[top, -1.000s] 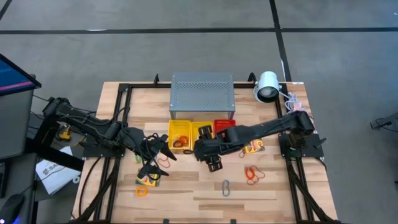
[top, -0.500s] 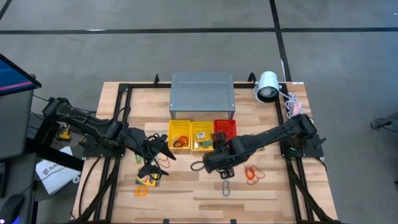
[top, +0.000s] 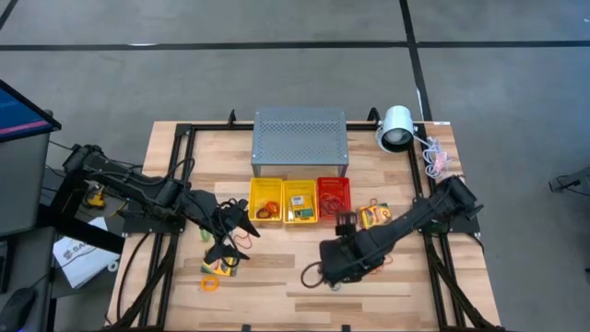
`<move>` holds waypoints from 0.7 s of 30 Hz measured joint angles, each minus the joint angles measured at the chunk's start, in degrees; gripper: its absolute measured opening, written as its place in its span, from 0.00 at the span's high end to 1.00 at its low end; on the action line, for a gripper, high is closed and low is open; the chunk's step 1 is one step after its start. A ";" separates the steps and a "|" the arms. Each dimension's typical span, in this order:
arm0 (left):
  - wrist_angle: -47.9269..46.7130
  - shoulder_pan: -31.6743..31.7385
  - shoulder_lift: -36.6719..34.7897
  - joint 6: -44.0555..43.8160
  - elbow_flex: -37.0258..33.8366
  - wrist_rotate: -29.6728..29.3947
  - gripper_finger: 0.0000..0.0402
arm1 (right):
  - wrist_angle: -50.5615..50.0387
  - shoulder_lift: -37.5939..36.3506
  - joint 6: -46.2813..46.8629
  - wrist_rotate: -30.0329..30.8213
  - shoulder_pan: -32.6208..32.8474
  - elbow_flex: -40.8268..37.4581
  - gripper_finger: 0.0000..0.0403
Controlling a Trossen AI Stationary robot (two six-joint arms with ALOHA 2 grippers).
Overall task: Pick & Place Office Desk Supplies
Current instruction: Put the blue rubber band into the red bin
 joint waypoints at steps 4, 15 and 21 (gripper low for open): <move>-0.24 0.00 0.00 0.00 0.00 0.00 0.20 | -0.17 0.00 7.81 -1.97 2.64 -3.34 0.46; -0.13 0.00 0.00 0.00 0.00 0.00 0.20 | 13.45 0.04 18.45 -9.15 7.95 -8.22 0.46; -0.05 0.00 0.00 -0.01 0.00 0.00 0.20 | 25.53 0.13 15.85 -8.93 9.10 -9.99 0.46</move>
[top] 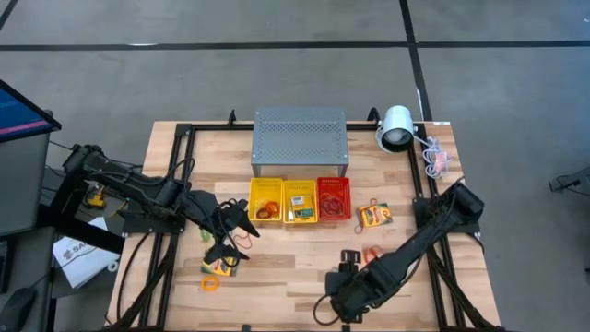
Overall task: Pick & Place Office Desk Supplies
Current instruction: Put the blue rubber band into the red bin
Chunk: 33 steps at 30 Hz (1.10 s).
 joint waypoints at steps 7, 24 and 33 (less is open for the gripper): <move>0.20 -0.55 0.00 -0.33 0.00 0.00 0.20 | 2.95 4.19 -3.30 -0.16 0.26 -0.01 0.46; 0.47 -0.85 0.00 -0.60 0.02 0.00 0.20 | 6.75 12.57 -4.37 -4.41 0.24 0.01 0.46; 1.34 -2.42 0.00 -1.67 0.02 0.13 0.20 | 7.88 14.97 -4.24 -5.00 -0.82 0.09 0.47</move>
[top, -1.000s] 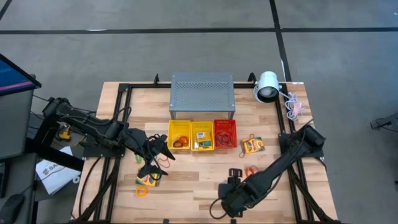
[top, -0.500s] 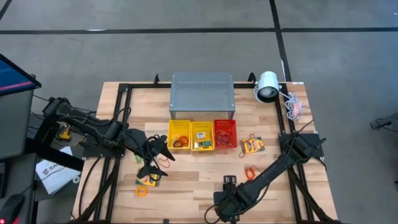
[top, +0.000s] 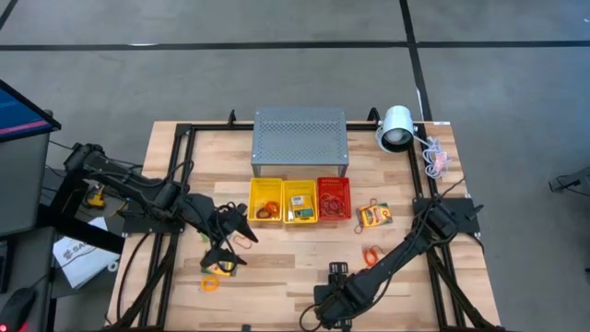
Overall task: Pick & Place Office Desk Supplies
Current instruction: Put the blue rubber band into the red bin
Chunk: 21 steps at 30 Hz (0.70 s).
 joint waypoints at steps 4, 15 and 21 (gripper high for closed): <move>-0.02 -0.64 0.00 -0.25 0.00 0.02 0.20 | -0.16 -0.07 0.08 -0.28 -0.44 0.02 0.51; -0.04 -1.17 0.00 -0.48 0.00 -0.17 0.20 | -1.90 -0.07 1.90 -1.27 -2.04 0.02 0.66; -0.04 -1.17 0.00 -0.51 0.00 -0.17 0.20 | -3.11 -0.06 1.57 -1.19 -2.72 0.02 0.86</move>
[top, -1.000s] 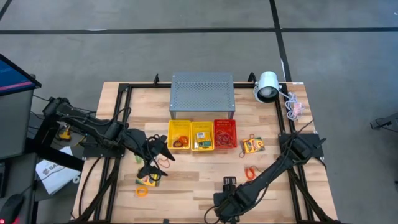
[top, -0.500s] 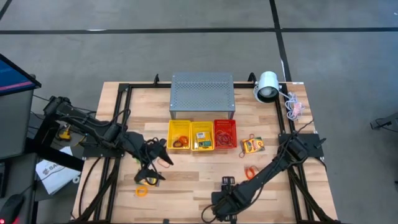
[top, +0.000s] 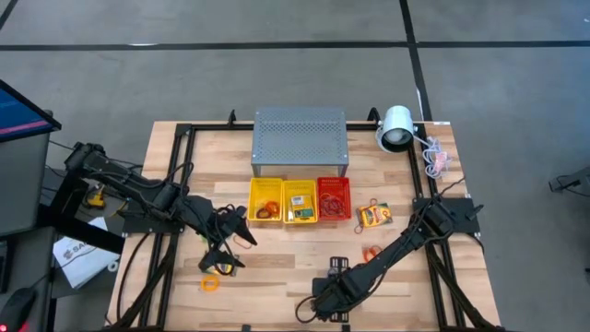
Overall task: Pick & Place Office Desk Supplies
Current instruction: Put the blue rubber band into the red bin
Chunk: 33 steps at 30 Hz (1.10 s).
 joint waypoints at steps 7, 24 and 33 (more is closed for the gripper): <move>-0.03 0.00 0.00 -0.98 0.00 0.02 0.20 | -0.38 0.02 -0.56 1.44 0.00 -0.04 0.98; -0.04 0.00 0.00 -0.93 0.00 0.02 0.20 | -4.29 -9.64 -1.06 9.61 0.00 -0.25 1.00; -0.04 0.00 0.02 -0.93 0.00 0.02 0.20 | 3.15 -21.20 -7.35 20.44 0.60 -0.15 1.00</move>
